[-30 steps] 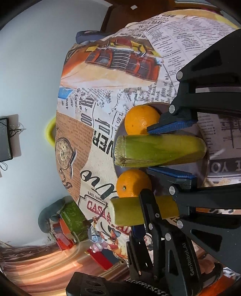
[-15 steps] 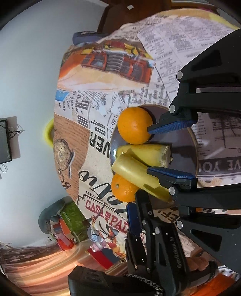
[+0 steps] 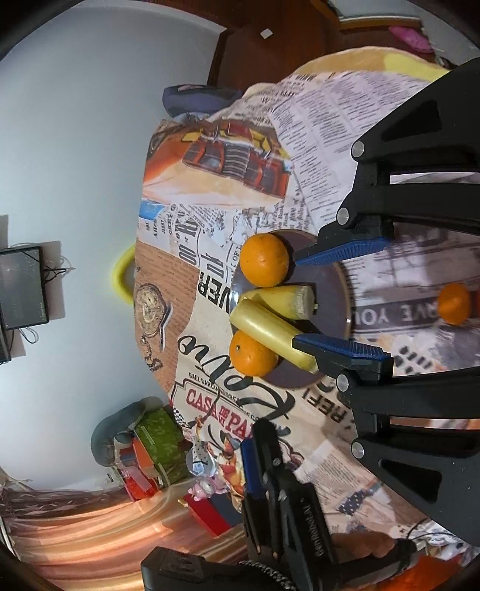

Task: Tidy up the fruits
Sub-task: 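Withdraw both tools from the plate toward the remaining fruit, then grasp the peeled pomelo segment with the left tool while the right tool grasps a red tomato, then carry the pomelo segment and tomato over the plate with both tools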

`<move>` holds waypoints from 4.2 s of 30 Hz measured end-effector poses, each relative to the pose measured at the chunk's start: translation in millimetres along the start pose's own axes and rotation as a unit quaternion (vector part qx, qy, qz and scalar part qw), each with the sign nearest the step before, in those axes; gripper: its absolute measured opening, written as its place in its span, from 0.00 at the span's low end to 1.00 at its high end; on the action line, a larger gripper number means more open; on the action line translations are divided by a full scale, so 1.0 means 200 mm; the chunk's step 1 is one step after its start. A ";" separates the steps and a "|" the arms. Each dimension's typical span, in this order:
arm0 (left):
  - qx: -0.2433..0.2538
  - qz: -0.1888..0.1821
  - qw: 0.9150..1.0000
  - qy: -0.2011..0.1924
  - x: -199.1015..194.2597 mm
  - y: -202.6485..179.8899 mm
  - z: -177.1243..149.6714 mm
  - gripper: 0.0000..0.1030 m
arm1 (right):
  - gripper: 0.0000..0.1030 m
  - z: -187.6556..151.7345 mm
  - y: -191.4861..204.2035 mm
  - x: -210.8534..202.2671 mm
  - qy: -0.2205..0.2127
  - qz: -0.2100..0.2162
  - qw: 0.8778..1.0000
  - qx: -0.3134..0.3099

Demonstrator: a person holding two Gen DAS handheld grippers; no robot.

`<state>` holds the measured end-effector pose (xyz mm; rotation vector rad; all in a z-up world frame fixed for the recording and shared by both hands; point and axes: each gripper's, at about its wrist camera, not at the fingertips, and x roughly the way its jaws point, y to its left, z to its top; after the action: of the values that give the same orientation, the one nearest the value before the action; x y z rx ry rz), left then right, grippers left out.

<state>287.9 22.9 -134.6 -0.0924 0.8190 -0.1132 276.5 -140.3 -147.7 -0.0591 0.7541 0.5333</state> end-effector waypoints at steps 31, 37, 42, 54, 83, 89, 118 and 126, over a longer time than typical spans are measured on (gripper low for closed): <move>0.039 -0.029 0.994 0.102 -0.22 -0.34 -0.71 0.79 | 0.58 -0.49 0.10 -0.42 0.021 -0.047 0.999 0.015; 0.075 -0.030 0.986 0.144 -0.10 -0.45 -0.79 0.85 | 0.58 -0.56 0.06 -0.40 0.038 -0.047 0.998 0.028; 0.082 -0.009 0.985 0.154 0.00 -0.46 -0.83 0.86 | 0.59 -0.59 0.04 -0.36 0.051 -0.047 0.997 0.030; 0.008 -0.007 0.989 0.149 0.12 -0.24 -0.70 0.63 | 0.59 -0.64 0.01 -0.20 0.085 -0.023 0.995 0.044; 0.014 -0.011 0.997 0.078 -0.04 -0.22 -0.55 0.44 | 0.43 -0.55 -0.03 -0.15 0.069 -0.004 0.996 0.060; 0.000 -0.012 0.999 0.043 -0.13 -0.17 -0.46 0.44 | 0.43 -0.45 -0.03 -0.19 0.039 -0.002 0.997 0.060; -0.017 0.001 0.999 -0.033 -0.03 -0.02 0.02 0.44 | 0.43 0.01 -0.04 -0.05 -0.032 -0.003 0.999 0.015; -0.025 0.000 0.999 -0.029 0.12 0.03 0.09 0.44 | 0.43 0.04 -0.08 0.12 -0.013 -0.003 1.000 0.013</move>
<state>318.8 26.2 -140.4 -0.1419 0.7646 -0.0902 303.8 -141.7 -160.2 -0.0310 0.7343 0.5174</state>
